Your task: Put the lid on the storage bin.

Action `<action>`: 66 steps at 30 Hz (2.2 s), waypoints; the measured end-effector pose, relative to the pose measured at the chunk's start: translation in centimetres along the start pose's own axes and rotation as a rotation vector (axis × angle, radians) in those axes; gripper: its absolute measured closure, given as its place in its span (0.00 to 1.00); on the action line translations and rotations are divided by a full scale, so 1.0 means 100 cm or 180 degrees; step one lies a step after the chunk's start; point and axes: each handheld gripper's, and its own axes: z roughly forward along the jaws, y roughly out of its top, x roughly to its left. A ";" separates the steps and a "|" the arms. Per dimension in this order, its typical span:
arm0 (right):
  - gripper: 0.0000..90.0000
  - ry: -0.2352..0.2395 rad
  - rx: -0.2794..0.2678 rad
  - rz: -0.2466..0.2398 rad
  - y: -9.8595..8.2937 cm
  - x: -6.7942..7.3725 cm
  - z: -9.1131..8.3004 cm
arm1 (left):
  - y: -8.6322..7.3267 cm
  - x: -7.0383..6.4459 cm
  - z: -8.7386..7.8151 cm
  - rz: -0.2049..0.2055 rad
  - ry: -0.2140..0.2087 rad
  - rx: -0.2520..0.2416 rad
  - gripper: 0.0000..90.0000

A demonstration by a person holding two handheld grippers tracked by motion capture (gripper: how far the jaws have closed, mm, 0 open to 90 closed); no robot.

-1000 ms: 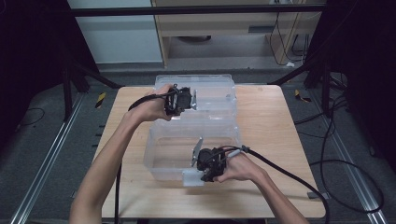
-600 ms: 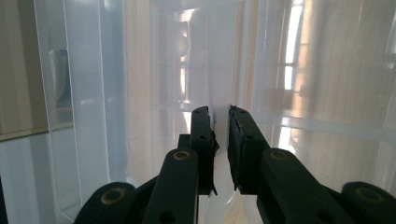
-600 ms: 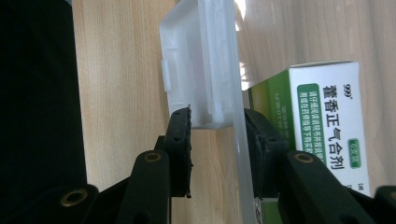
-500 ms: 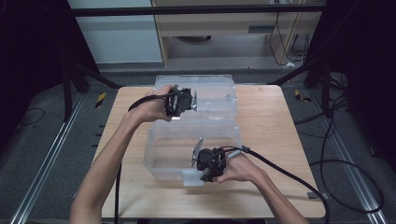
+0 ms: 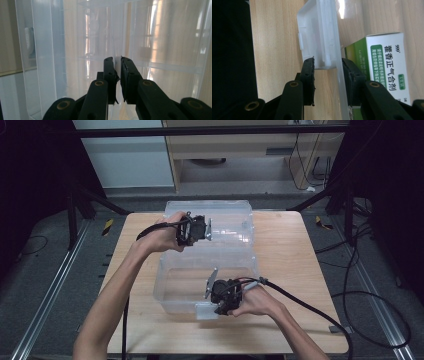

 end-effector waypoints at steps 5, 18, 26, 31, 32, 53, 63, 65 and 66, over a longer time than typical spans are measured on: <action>0.73 0.0014 0.0001 0.0053 -0.001 0.001 0.000 | 0.001 -0.004 -0.003 0.0025 0.0037 -0.0037 0.93; 0.73 -0.0014 -0.0065 0.0018 -0.002 0.001 0.000 | -0.001 -0.018 -0.015 0.0052 0.0145 -0.0040 0.93; 0.73 -0.0027 -0.0100 0.0010 -0.004 0.001 0.000 | -0.002 -0.027 -0.021 0.0058 0.0191 -0.0077 0.93; 0.73 -0.0023 -0.0116 0.0029 -0.004 0.001 0.000 | -0.002 -0.034 -0.023 0.0077 0.0229 -0.0115 0.93; 0.73 -0.0023 -0.0118 0.0031 -0.004 0.001 0.000 | -0.002 -0.035 -0.024 0.0083 0.0229 -0.0114 0.93; 0.72 -0.0031 -0.0202 0.0048 -0.007 0.002 0.001 | -0.007 -0.062 -0.034 0.0109 0.0343 -0.0209 0.93; 0.72 -0.0008 -0.0261 0.0030 -0.009 0.002 0.001 | -0.009 -0.073 -0.038 0.0034 0.0372 -0.0186 0.93; 0.72 -0.0001 -0.0266 0.0020 -0.009 0.002 0.001 | -0.009 -0.075 -0.039 0.0012 0.0365 -0.0208 0.93; 0.72 -0.0013 -0.0273 0.0025 -0.009 0.003 0.001 | -0.010 -0.076 -0.038 0.0005 0.0376 -0.0238 0.93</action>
